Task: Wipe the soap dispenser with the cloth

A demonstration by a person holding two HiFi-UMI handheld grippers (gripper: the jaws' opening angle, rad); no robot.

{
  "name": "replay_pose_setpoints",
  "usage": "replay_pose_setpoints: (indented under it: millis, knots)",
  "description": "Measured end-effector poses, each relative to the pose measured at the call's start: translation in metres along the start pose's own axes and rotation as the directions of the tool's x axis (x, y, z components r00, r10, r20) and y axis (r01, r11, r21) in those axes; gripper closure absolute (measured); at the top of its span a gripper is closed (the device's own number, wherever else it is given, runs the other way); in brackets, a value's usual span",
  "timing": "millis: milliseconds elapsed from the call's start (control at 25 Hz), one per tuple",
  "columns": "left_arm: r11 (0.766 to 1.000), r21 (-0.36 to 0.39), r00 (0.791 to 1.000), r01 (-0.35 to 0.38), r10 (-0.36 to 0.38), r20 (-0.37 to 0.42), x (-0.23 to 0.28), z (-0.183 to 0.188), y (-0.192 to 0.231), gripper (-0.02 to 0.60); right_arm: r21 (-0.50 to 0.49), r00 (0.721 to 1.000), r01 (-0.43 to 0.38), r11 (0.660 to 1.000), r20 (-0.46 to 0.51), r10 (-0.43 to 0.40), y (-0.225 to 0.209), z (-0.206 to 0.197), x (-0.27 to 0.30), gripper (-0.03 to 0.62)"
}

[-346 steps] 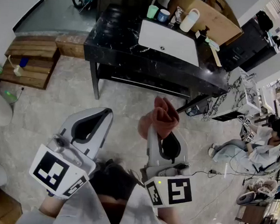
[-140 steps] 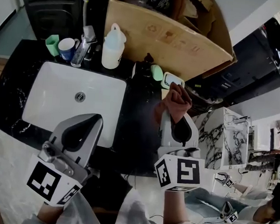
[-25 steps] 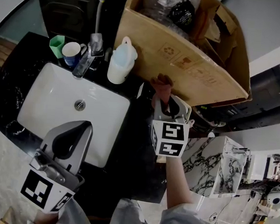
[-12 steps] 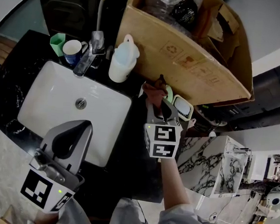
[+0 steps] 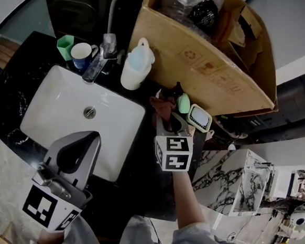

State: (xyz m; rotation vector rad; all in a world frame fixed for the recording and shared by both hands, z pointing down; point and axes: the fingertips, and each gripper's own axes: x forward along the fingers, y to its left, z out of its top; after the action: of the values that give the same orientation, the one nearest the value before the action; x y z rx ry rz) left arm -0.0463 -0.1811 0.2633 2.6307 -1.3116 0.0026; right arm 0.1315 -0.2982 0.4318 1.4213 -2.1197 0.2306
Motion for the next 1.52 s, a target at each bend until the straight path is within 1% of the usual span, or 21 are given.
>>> replay_pose_setpoints:
  millis: [200,400,600,720,800,960,1320,1520]
  knots:
    - [1.000,0.000,1.000,0.012,-0.012,0.010,-0.001,0.003,-0.003,0.578,-0.008,0.999,0.036,0.999,0.036,-0.036,-0.006,0.012,-0.020,0.519]
    - [1.000,0.002,1.000,0.022,-0.022,0.017,0.000,0.005,-0.007,0.578,0.021,0.993,0.064,0.998,0.103,-0.066,-0.018,0.036,-0.041,0.519]
    - [1.000,0.005,1.000,0.025,-0.026,0.017,0.000,0.005,-0.009,0.578,0.044,0.982,0.087,0.995,0.165,-0.094,-0.031,0.061,-0.051,0.519]
    - [1.000,0.005,1.000,0.018,-0.018,0.019,-0.001,0.006,-0.008,0.578,0.046,0.977,0.095,0.994,0.186,-0.102,-0.036,0.075,-0.050,0.519]
    - [1.000,0.005,1.000,0.012,-0.012,0.021,-0.002,0.006,-0.007,0.578,0.028,0.978,0.103,0.994,0.180,-0.106,-0.038,0.079,-0.046,0.519]
    - [1.000,0.005,1.000,0.000,0.000,0.017,-0.004,0.006,-0.003,0.578,-0.023,0.984,0.121,0.992,0.136,-0.117,-0.035,0.074,-0.029,0.519]
    - [1.000,-0.002,1.000,-0.014,0.014,0.016,-0.006,0.003,0.002,0.578,-0.022,0.989,0.088,0.996,0.123,-0.084,-0.019,0.072,-0.015,0.519]
    - [1.000,0.000,1.000,-0.016,0.016,0.016,-0.006,0.003,0.001,0.578,-0.020,0.996,0.034,0.999,0.086,-0.032,-0.004,0.063,0.000,0.519]
